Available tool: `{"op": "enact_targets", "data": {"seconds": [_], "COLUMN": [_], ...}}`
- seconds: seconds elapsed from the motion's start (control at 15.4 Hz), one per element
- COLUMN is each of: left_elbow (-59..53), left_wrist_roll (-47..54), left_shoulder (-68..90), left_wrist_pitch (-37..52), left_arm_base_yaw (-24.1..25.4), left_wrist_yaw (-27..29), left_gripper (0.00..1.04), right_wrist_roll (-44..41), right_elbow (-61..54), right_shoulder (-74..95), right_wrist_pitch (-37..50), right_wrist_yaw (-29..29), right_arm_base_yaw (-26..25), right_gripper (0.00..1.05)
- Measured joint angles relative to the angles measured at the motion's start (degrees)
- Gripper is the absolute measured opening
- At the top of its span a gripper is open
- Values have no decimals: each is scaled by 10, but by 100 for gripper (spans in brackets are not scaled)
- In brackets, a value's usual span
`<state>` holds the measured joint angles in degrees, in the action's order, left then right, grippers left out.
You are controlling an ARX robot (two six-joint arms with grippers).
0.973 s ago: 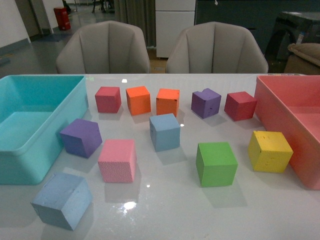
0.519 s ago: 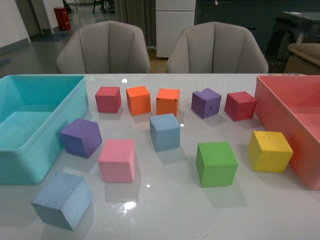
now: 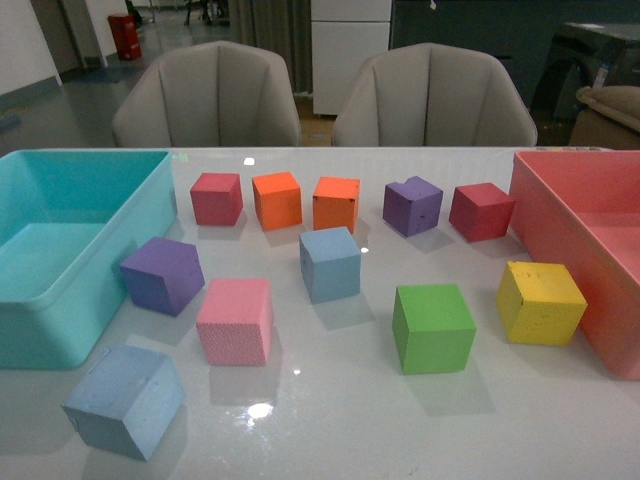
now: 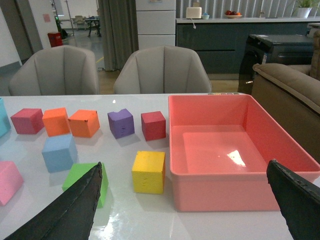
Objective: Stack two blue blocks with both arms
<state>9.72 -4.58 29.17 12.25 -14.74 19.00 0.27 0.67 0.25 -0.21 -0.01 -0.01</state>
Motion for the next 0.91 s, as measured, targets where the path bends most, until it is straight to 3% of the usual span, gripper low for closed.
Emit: {"op": "enact_targets", "data": {"seconds": [0.19,0.32,0.58,0.91], "left_elbow": [79,139,185,195], "left_wrist_roll": [-4,-4,-3,20], "left_shoulder": [266,429,550,614], "left_wrist_pitch": [148,114,65,59], "left_arm_base_yaw": [-11,-10,16,58], "left_wrist_yaw": [-118,-203,-252,-252], "left_gripper": [98,98,98,98], "right_wrist_roll": [0,0,0,0], "right_elbow": [0,0,0,0], "right_shoulder": [0,0,0,0], "right_wrist_pitch": [0,0,0,0], "right_wrist_yaw": [0,0,0,0], "right_arm_base_yaw": [0,0,0,0], "right_gripper": [98,98,98,98]}}
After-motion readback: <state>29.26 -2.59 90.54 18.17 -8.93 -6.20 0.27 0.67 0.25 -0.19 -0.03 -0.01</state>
